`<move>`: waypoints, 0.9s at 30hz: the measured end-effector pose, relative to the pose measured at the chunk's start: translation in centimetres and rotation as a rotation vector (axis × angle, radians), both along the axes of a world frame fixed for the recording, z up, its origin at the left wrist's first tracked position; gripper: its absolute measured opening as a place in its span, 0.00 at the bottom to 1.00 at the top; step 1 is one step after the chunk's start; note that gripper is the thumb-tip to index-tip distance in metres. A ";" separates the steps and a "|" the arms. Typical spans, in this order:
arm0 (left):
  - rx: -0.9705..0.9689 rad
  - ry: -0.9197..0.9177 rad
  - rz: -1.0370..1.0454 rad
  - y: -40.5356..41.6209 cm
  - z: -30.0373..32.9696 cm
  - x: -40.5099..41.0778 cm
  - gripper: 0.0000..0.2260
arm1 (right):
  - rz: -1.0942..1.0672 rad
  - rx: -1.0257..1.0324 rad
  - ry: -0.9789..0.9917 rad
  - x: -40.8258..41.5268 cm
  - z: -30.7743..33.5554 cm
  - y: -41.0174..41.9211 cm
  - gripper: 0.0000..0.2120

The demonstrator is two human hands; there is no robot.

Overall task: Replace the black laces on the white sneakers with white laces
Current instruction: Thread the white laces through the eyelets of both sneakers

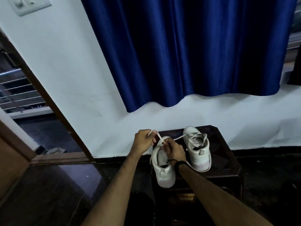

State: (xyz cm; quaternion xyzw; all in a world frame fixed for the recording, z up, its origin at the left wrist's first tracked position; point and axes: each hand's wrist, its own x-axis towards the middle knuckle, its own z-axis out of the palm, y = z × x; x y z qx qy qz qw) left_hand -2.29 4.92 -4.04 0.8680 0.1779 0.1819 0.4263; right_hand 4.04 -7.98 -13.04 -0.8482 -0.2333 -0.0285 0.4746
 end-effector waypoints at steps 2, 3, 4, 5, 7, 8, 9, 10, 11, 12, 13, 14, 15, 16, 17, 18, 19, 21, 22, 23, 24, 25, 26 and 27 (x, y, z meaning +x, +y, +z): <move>-0.085 -0.085 0.050 0.0 -1.4 -0.3 0.13 | 0.015 -0.032 -0.038 0.1 -0.1 0.0 0.20; -0.103 -0.124 0.067 -0.2 -1.9 -0.5 0.13 | 0.021 -0.047 -0.062 0.2 -0.1 -0.1 0.21; -0.110 -0.170 0.080 -0.4 -2.2 -0.6 0.12 | 0.021 -0.063 -0.085 0.2 -0.1 -0.1 0.22; -0.134 -0.210 0.092 -0.7 -2.1 -0.7 0.12 | 0.021 -0.080 -0.106 0.3 -0.1 -0.1 0.23; -0.309 -0.276 0.084 -1.5 -1.6 -0.8 0.12 | 0.015 -0.122 -0.131 0.1 0.1 -0.1 0.20; -0.446 -0.317 0.075 -2.0 -1.2 -0.9 0.12 | 0.010 -0.145 -0.136 0.1 0.1 -0.1 0.17; -0.587 -0.359 0.082 -2.5 -0.9 -1.0 0.12 | 0.009 -0.168 -0.149 0.0 0.1 -0.1 0.13; -0.704 -0.394 0.105 -2.8 -0.7 -1.0 0.11 | 0.012 -0.188 -0.155 -0.2 0.2 -0.1 0.11; -0.770 -0.403 0.134 -3.0 -0.7 -0.9 0.09 | 0.017 -0.206 -0.167 -0.3 0.2 0.0 0.10; -0.796 -0.392 0.157 -3.2 -1.1 -0.7 0.08 | 0.018 -0.216 -0.168 -0.5 0.4 0.0 0.10; -0.794 -0.378 0.179 -3.4 -1.6 -0.5 0.07 | 0.013 -0.220 -0.172 -0.5 0.4 0.1 0.10; -0.789 -0.378 0.196 -3.6 -2.3 -0.4 0.06 | 0.004 -0.234 -0.178 -0.6 0.5 0.1 0.10; -0.773 -0.381 0.215 -3.7 -3.2 -0.2 0.06 | -0.001 -0.260 -0.200 -0.6 0.7 0.0 0.10; -0.756 -0.382 0.229 -3.7 -4.0 -0.2 0.06 | 0.007 -0.300 -0.215 -0.7 0.8 -0.1 0.09; -0.719 -0.378 0.243 -3.7 -4.6 -0.2 0.07 | 0.020 -0.322 -0.242 -0.6 1.0 -0.4 0.10; -0.671 -0.375 0.242 -3.6 -5.2 -0.2 0.07 | 0.029 -0.318 -0.275 -0.7 1.2 -0.6 0.11; -0.593 -0.368 0.232 -3.4 -5.5 -0.1 0.08 | 0.027 -0.304 -0.334 -0.8 1.3 -0.7 0.10; -0.360 -0.350 0.199 -3.4 -5.7 0.4 0.07 | 0.018 -0.329 -0.393 -0.9 1.3 -0.6 0.09; -0.230 -0.349 0.197 -3.7 -5.8 0.8 0.07 | 0.022 -0.334 -0.404 -0.9 1.2 -0.4 0.08; -0.132 -0.353 0.209 -4.2 -5.9 1.1 0.07 | 0.022 -0.299 -0.394 -0.9 1.1 -0.3 0.07; -0.080 -0.371 0.218 -4.7 -6.0 1.4 0.07 | 0.017 -0.246 -0.376 -0.9 1.1 -0.3 0.07; -0.072 -0.394 0.225 -5.3 -6.1 1.6 0.07 | 0.007 -0.187 -0.335 -1.0 1.2 -0.3 0.08; -0.092 -0.408 0.232 -5.7 -6.4 1.9 0.07 | -0.020 -0.121 -0.295 -1.2 1.3 -0.4 0.09; -0.126 -0.427 0.245 -5.8 -6.7 2.1 0.08 | -0.055 -0.050 -0.283 -1.6 1.7 -0.4 0.10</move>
